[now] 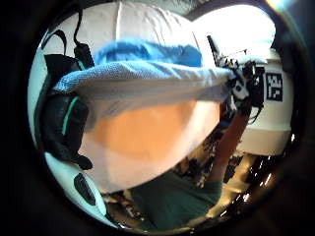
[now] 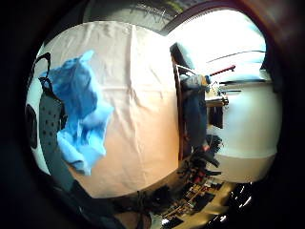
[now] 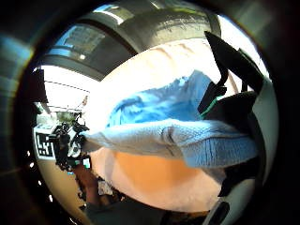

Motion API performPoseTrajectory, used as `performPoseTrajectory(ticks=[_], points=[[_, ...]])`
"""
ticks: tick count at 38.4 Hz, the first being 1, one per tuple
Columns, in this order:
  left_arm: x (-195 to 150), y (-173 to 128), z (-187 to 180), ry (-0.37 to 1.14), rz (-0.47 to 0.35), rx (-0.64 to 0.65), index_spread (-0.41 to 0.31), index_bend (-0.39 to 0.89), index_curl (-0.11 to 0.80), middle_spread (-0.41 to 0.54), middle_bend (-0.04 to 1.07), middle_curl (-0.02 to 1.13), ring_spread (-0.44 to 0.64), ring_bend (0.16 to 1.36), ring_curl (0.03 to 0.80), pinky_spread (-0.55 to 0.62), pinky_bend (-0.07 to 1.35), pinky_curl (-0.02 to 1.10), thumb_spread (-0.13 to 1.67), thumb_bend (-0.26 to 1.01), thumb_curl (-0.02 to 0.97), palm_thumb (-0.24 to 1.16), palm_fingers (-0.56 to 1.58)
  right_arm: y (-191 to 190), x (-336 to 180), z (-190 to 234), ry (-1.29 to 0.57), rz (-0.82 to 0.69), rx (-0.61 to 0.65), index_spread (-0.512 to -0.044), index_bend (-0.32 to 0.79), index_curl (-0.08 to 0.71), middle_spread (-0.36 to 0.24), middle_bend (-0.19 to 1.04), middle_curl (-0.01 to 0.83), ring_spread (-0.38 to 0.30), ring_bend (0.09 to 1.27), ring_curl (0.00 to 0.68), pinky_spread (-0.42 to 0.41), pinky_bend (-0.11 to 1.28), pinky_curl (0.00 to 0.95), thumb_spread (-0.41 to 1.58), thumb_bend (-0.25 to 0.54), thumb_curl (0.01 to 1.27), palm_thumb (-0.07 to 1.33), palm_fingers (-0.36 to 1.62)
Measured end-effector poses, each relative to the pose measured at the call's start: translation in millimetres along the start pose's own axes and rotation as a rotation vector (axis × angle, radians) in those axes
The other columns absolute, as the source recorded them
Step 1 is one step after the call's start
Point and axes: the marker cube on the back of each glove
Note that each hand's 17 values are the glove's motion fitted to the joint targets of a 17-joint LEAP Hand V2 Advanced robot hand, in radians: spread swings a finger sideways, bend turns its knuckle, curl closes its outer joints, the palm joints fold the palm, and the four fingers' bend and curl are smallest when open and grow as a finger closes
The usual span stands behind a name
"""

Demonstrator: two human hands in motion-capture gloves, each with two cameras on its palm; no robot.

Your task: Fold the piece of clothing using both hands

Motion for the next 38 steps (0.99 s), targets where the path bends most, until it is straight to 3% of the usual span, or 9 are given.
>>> performPoseTrajectory(ticks=[10,15,18,23,27,31,32,33,38], points=[[-29,-32,75,-0.059,-0.154,-0.097,-0.313,0.21,0.435,-0.36,0.54,0.51,-0.36,0.71,0.422,-0.29,0.32,0.33,1.32,0.01,0.291,0.69,1.28,-78,-16,68,-0.04,0.023,0.161,-0.33,0.18,0.408,-0.278,0.44,0.44,-0.271,0.77,0.443,-0.408,0.53,0.361,1.21,0.111,0.36,1.0,1.39],[-22,-29,66,0.154,-0.114,-0.091,-0.298,0.13,0.429,-0.354,0.53,0.51,-0.35,0.7,0.423,-0.27,0.33,0.35,1.33,0.01,0.288,0.71,1.2,-49,-14,37,-0.443,-0.056,0.037,-0.345,-0.04,0.316,-0.288,0.4,0.433,-0.289,0.72,0.425,-0.388,0.69,0.401,1.11,0.052,0.38,0.97,1.06],[-12,-8,58,0.226,-0.093,-0.143,-0.243,-0.01,0.376,-0.322,0.48,0.5,-0.32,0.66,0.415,-0.21,0.37,0.36,1.33,0.01,0.293,0.73,0.93,-16,-11,36,-0.705,0.005,-0.137,-0.35,0.01,0.289,-0.282,0.27,0.4,-0.285,0.63,0.41,-0.341,0.75,0.418,1.13,0.051,0.4,0.98,0.81],[-19,-3,56,-0.117,-0.049,0.086,-0.179,0.04,0.34,-0.263,0.41,0.51,-0.23,0.61,0.426,-0.11,0.4,0.4,1.31,0.0,0.301,0.72,0.69,33,7,58,-0.543,0.174,-0.201,-0.353,0.08,0.277,-0.271,0.23,0.395,-0.24,0.59,0.401,-0.238,0.71,0.417,1.15,0.026,0.42,0.96,0.74],[-22,6,76,-0.346,-0.048,0.0,-0.167,0.11,0.325,-0.246,0.36,0.47,-0.17,0.55,0.384,-0.05,0.38,0.38,1.29,-0.02,0.3,0.69,0.65,58,11,101,-0.514,0.127,-0.413,-0.347,0.14,0.291,-0.229,0.22,0.394,-0.148,0.47,0.365,-0.122,0.64,0.396,1.19,-0.059,0.38,0.77,0.63],[3,20,95,-0.186,0.009,-0.154,-0.162,0.16,0.344,-0.199,0.27,0.45,-0.08,0.49,0.371,0.05,0.36,0.38,1.32,-0.04,0.283,0.62,0.51,67,26,114,-0.362,0.237,-0.329,-0.333,0.09,0.285,-0.139,0.27,0.415,0.007,0.27,0.328,0.053,0.63,0.402,1.25,-0.124,0.3,0.47,0.23],[6,26,98,-0.15,0.021,-0.206,-0.164,0.14,0.339,-0.211,0.31,0.46,-0.1,0.51,0.377,0.04,0.37,0.39,1.3,-0.02,0.293,0.64,0.61,71,28,117,-0.338,0.27,-0.325,-0.335,0.15,0.305,-0.155,0.25,0.409,-0.016,0.39,0.373,0.03,0.64,0.409,1.25,-0.041,0.33,0.57,0.47],[7,26,103,-0.123,0.031,-0.225,-0.157,0.16,0.34,-0.182,0.23,0.42,-0.04,0.46,0.344,0.09,0.34,0.36,1.33,-0.04,0.276,0.59,0.47,73,30,120,-0.32,0.298,-0.321,-0.336,0.05,0.251,-0.124,0.28,0.407,0.037,0.24,0.288,0.094,0.59,0.36,1.27,-0.117,0.28,0.41,0.22],[0,-7,135,-0.071,0.032,-0.037,-0.142,0.14,0.339,-0.128,0.17,0.42,0.05,0.46,0.347,0.18,0.37,0.37,1.38,-0.02,0.261,0.54,0.39,73,-2,120,-0.508,0.232,-0.307,-0.336,0.06,0.23,-0.094,0.35,0.425,0.105,0.22,0.289,0.175,0.59,0.358,1.28,-0.062,0.24,0.27,0.16]])
